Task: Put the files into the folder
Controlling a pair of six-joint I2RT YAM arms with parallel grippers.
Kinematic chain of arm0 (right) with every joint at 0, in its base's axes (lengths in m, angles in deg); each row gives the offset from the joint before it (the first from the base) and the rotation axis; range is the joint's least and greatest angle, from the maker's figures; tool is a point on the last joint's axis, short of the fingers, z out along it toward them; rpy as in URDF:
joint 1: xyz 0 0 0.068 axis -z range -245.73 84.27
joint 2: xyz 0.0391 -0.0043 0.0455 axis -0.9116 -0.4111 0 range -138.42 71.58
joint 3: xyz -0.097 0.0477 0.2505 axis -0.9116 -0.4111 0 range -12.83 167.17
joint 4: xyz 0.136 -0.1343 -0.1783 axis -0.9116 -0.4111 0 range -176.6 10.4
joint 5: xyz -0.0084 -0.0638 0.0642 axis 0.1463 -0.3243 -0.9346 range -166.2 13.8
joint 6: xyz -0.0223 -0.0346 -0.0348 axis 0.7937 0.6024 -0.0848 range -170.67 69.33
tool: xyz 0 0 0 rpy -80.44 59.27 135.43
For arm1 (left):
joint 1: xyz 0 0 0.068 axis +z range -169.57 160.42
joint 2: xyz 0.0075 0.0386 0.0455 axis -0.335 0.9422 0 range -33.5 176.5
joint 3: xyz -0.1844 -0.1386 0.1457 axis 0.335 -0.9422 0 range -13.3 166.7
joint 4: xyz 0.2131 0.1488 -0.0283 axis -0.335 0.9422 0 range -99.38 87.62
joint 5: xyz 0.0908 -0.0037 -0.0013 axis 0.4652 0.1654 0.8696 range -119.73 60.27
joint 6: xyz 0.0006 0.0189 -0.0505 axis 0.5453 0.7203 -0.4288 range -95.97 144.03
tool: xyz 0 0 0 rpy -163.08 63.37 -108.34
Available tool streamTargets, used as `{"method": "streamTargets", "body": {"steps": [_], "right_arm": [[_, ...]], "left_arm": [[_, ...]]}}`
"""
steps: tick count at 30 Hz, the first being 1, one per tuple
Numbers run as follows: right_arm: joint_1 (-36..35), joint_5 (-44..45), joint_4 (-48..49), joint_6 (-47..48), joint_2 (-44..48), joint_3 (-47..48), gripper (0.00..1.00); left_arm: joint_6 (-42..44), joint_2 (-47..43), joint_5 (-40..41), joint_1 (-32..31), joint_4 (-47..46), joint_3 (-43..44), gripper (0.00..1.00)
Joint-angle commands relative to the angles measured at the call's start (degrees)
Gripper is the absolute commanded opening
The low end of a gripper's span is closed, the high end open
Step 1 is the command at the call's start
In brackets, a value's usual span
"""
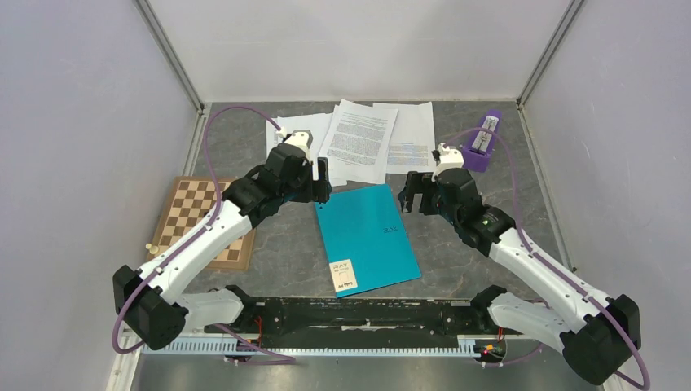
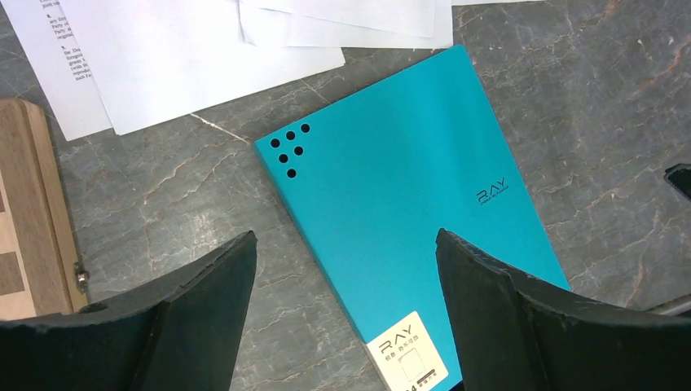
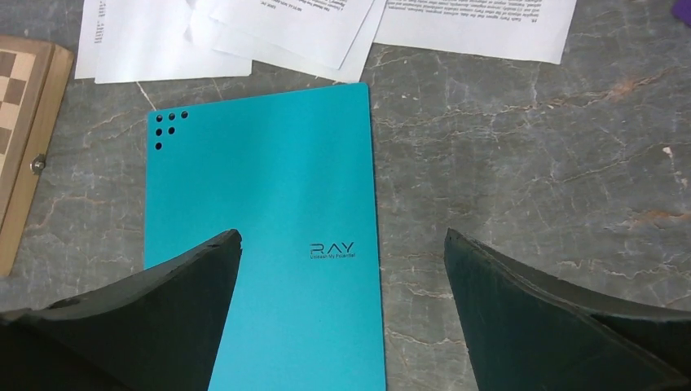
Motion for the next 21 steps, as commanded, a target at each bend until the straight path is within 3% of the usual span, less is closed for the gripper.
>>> {"method": "streamTargets", "body": {"steps": [1, 5, 11, 21], "right_arm": [[0.11, -3.88, 1.32, -0.83, 0.47, -1.27, 0.98], [-1.63, -6.87, 4.23, -5.10, 3.19, -6.18, 0.98], [-13.58, -2.21, 4.26, -16.33, 5.00, -12.72, 0.98], [-27.18, 2.74, 7.86, -34.75, 10.78, -21.88, 0.98]], "left_arm": [[-0.45, -1.49, 1.60, 0.24, -1.94, 0.22, 0.87], [-0.47, -0.13, 0.54, 0.24, 0.02, 1.09, 0.88], [-0.76, 0.52, -0.34, 0.58, -0.14, -1.03, 0.88], [-5.68, 1.50, -3.56, 0.85, -2.99, -6.26, 0.89]]}}
